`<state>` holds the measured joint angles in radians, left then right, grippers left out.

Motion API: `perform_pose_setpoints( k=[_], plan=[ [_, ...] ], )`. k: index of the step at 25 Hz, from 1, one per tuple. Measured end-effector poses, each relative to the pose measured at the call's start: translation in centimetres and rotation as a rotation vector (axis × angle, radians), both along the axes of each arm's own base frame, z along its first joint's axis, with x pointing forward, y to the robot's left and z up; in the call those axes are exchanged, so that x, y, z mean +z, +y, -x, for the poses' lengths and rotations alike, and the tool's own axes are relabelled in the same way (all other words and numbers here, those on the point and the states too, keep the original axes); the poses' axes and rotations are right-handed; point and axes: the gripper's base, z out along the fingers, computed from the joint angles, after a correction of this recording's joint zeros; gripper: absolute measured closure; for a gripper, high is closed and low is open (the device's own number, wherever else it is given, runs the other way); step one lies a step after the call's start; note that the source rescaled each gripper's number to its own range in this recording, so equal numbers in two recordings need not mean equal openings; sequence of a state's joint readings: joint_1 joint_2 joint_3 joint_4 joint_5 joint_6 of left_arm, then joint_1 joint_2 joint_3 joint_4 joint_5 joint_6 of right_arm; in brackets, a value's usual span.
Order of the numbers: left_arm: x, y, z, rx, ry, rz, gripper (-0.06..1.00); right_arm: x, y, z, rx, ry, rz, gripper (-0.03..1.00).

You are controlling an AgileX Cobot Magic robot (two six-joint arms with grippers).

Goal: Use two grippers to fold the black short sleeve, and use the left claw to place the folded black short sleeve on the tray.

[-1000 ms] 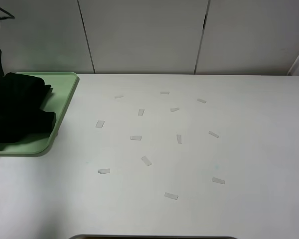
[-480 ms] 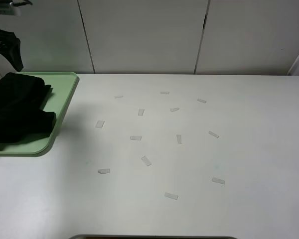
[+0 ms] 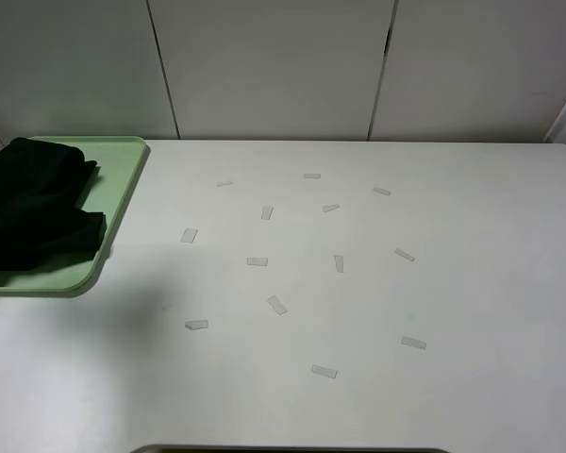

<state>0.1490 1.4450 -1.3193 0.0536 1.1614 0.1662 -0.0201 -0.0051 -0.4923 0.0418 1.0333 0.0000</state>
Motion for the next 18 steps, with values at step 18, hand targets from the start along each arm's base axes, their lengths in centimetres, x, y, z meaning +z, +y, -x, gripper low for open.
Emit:
perform_pose_setpoints(
  k=[18],
  plan=[
    [2.9, -2.8, 16.0, -0.046, -0.301, -0.021, -0.06, 0.0, 0.0, 0.0, 0.000, 0.000, 0.000, -0.03]
  ],
)
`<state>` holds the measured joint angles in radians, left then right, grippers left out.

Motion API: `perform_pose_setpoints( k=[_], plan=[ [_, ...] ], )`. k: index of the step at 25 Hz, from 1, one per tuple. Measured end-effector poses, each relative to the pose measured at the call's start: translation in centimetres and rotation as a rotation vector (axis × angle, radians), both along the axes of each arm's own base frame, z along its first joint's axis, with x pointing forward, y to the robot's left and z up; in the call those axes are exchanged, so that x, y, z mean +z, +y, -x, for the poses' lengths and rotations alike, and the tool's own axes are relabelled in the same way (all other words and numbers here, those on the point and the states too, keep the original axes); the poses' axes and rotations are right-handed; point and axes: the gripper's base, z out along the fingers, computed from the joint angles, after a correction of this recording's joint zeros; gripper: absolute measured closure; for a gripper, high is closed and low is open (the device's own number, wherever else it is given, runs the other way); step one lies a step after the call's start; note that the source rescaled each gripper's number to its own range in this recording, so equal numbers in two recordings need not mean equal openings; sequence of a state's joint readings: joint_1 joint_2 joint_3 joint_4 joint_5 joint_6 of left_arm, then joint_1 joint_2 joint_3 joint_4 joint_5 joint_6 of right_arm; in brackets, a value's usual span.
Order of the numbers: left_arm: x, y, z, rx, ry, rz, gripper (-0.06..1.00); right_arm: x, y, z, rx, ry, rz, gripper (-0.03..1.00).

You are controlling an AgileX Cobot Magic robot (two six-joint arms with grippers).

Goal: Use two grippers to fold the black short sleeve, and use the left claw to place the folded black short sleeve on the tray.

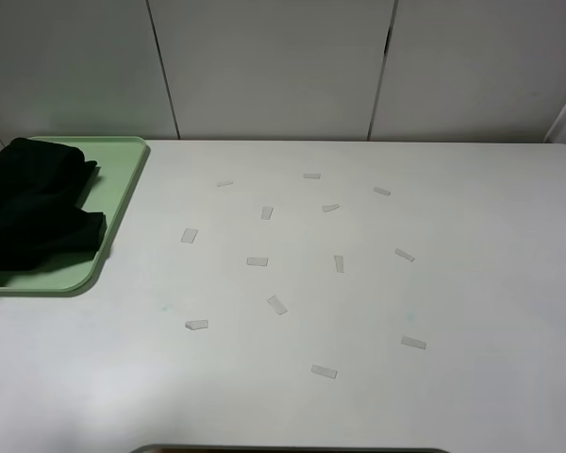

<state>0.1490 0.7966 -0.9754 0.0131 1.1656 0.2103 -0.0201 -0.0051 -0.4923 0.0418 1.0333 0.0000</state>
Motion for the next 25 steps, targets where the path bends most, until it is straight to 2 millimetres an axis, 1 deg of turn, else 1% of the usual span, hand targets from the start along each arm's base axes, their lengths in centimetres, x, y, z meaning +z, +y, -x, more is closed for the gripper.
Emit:
perform_pose_setpoints(
  k=[5, 8, 12, 15, 18, 20, 25],
  plan=[
    [-2.2, -0.9, 4.0, 0.008, -0.054, 0.030, -0.06, 0.0, 0.0, 0.0, 0.000, 0.000, 0.000, -0.03],
    [-3.9, -1.5, 6.5, 0.004, -0.105, 0.049, -0.06, 0.0, 0.0, 0.0, 0.000, 0.000, 0.000, -0.03],
    [-6.3, -2.0, 9.2, -0.032, -0.200, 0.068, -0.06, 0.0, 0.0, 0.0, 0.000, 0.000, 0.000, -0.03],
    [-7.9, -2.1, 10.4, -0.071, -0.317, 0.093, -0.06, 0.0, 0.0, 0.0, 0.000, 0.000, 0.000, -0.03],
    [-9.4, -2.1, 10.9, -0.064, -0.331, 0.127, -0.06, 0.0, 0.0, 0.0, 0.000, 0.000, 0.000, -0.03],
    [-9.7, -2.1, 11.2, -0.059, -0.338, 0.134, -0.06, 0.0, 0.0, 0.0, 0.000, 0.000, 0.000, -0.03],
    [-9.8, -2.1, 12.1, -0.060, -0.409, 0.142, -0.06, 0.0, 0.0, 0.0, 0.000, 0.000, 0.000, -0.03]
  ],
)
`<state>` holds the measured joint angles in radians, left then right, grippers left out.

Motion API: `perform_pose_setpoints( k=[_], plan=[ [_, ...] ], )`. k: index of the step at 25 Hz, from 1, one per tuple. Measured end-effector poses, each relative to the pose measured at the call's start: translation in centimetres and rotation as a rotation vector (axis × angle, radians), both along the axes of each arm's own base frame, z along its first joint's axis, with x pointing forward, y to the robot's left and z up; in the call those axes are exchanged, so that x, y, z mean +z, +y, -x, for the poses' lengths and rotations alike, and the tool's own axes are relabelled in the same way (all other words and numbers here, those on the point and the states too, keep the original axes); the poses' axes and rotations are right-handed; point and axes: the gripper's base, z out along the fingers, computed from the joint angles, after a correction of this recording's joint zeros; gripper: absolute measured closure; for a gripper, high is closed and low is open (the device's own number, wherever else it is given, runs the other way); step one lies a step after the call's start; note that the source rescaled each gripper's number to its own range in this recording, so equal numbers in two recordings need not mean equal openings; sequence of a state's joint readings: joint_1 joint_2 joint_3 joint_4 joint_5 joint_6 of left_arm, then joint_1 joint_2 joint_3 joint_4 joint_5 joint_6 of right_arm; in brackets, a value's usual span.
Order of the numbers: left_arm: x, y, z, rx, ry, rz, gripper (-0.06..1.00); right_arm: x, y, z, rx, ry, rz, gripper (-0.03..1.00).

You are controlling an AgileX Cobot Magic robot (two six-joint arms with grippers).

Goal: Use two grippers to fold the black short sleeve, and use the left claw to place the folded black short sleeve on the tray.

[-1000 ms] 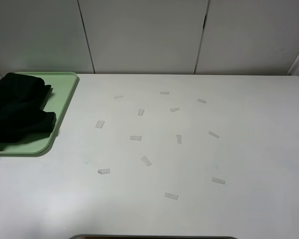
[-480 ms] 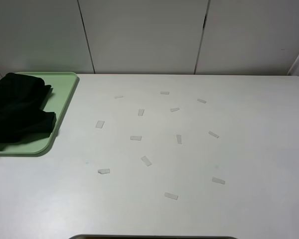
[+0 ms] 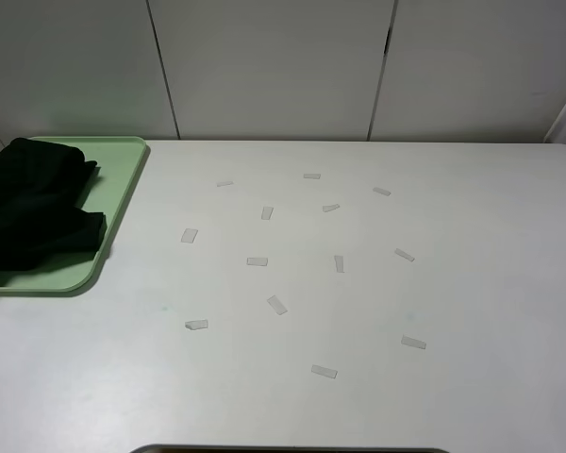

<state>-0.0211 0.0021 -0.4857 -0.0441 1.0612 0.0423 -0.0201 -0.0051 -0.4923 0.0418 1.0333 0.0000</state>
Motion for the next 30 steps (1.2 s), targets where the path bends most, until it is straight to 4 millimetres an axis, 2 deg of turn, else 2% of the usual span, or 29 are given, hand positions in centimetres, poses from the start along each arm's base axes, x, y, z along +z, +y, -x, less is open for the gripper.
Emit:
perform_pose_setpoints(
  k=[30],
  plan=[
    [-0.03, 0.38, 0.06, 0.012, -0.006, -0.054, -0.06, 0.00, 0.00, 0.00, 0.000, 0.000, 0.000, -0.03]
  ],
)
